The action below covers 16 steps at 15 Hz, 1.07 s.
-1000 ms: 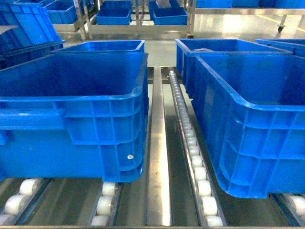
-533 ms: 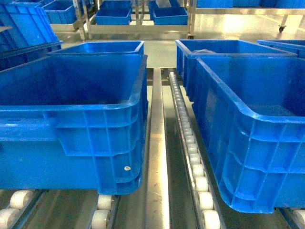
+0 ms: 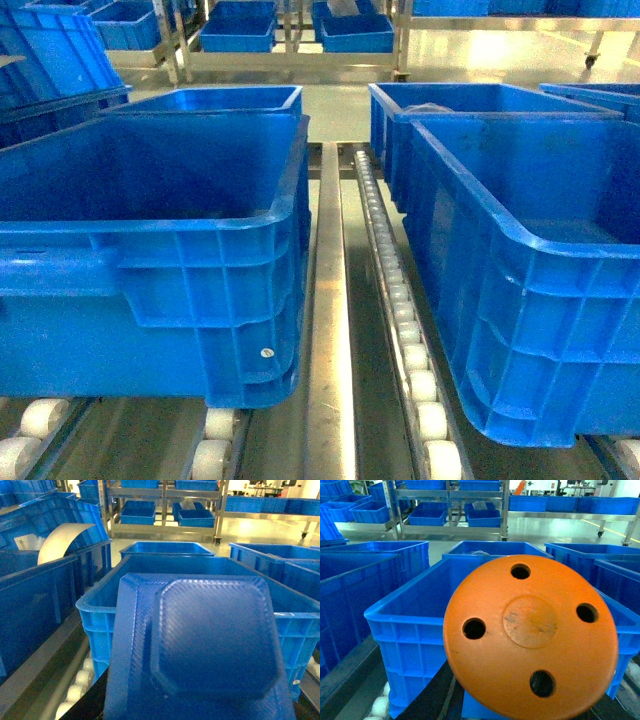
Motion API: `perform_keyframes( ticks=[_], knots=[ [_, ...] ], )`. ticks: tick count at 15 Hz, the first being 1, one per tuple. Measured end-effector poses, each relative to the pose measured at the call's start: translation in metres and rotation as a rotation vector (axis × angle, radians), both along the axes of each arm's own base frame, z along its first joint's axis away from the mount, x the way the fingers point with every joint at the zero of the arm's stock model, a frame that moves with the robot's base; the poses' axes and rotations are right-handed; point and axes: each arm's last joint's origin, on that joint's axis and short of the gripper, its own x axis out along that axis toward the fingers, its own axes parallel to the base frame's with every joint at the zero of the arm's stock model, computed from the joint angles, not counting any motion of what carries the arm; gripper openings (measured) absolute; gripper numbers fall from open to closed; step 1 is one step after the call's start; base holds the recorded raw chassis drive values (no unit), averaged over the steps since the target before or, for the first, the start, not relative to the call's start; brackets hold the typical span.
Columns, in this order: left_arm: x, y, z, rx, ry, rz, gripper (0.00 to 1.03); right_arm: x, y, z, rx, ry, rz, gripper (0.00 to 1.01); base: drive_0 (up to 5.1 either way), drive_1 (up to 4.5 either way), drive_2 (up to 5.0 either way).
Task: Sort blue parts and orange caps into right shelf containers
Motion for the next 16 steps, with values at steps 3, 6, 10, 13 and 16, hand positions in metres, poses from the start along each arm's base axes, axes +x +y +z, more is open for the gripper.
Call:
perform_keyframes(
  ticks=[3, 6, 10, 13, 16],
  knots=[
    [0.0000, 0.0000, 0.0000, 0.000, 0.000, 0.000, 0.43, 0.0000, 0.0000, 0.0000, 0.000, 0.000, 0.000, 0.41, 0.0, 0.00, 0.0],
    [0.0000, 0.0000, 0.0000, 0.000, 0.000, 0.000, 0.43, 0.0000, 0.0000, 0.0000, 0.000, 0.000, 0.000, 0.41, 0.0, 0.00, 0.0],
    [0.0000, 0.0000, 0.0000, 0.000, 0.000, 0.000, 0.43, 0.0000, 0.0000, 0.0000, 0.000, 0.000, 0.000, 0.41, 0.0, 0.00, 0.0],
    [0.0000, 0.0000, 0.0000, 0.000, 0.000, 0.000, 0.43, 0.0000, 0.0000, 0.0000, 0.000, 0.000, 0.000, 0.41, 0.0, 0.00, 0.0],
    [0.0000, 0.0000, 0.0000, 0.000, 0.000, 0.000, 0.43, 0.0000, 0.0000, 0.0000, 0.000, 0.000, 0.000, 0.41, 0.0, 0.00, 0.0]
  ],
)
